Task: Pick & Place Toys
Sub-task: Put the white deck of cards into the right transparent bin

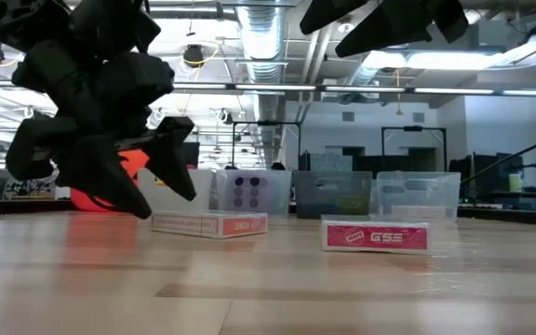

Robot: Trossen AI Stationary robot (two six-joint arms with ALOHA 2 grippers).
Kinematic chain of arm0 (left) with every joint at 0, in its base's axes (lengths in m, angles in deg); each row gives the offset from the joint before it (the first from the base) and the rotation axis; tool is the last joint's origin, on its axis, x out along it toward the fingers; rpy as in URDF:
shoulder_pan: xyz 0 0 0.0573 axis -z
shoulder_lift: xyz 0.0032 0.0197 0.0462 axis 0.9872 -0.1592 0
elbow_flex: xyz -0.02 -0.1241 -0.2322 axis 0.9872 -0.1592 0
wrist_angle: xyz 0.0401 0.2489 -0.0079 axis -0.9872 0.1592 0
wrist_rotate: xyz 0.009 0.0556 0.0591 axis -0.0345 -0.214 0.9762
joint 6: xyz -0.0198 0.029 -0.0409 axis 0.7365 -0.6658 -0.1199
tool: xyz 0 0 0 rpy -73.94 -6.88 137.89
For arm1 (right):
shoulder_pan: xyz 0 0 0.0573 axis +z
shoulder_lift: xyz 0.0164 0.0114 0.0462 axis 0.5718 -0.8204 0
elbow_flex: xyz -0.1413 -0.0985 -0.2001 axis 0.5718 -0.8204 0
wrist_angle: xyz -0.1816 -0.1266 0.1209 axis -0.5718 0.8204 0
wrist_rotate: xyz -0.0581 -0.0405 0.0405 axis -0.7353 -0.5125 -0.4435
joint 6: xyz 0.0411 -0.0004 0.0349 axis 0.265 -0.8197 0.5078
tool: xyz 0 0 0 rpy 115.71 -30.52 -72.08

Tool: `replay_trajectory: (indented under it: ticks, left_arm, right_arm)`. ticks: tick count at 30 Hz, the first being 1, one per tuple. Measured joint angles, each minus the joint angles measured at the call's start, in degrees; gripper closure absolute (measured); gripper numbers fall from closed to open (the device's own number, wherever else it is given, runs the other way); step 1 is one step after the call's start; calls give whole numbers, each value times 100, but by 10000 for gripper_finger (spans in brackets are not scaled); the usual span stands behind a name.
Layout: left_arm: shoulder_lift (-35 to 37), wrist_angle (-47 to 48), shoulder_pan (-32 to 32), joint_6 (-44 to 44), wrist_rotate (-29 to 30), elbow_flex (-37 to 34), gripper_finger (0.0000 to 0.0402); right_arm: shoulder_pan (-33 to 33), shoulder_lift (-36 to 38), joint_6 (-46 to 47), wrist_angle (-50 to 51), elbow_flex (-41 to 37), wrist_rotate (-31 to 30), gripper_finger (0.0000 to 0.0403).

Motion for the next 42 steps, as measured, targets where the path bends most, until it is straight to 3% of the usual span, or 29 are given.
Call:
replay_trajectory:
  ticks: [11, 20, 27, 35, 42]
  left_arm:
    - [0, 72, -26, -432, -22, 0, 79]
    - [0, 44, -460, -600, -37, 0, 67]
    - [-173, 11, -710, -756, -821, -2, 55]
    - [-995, -1238, -708, -1008, -1127, 17, 49]
    - [-1126, -1928, -700, -1053, -1018, -5, 48]
  right_arm:
    - [-160, 0, -5, 14, 0, 115, 148]
    - [-254, 0, -18, 15, 0, 284, 148]
    - [-256, 0, -18, 13, 0, 284, 148]
    - [-256, 0, -14, 14, 0, 288, 148]
    - [-261, 0, -12, 11, 0, 426, 148]
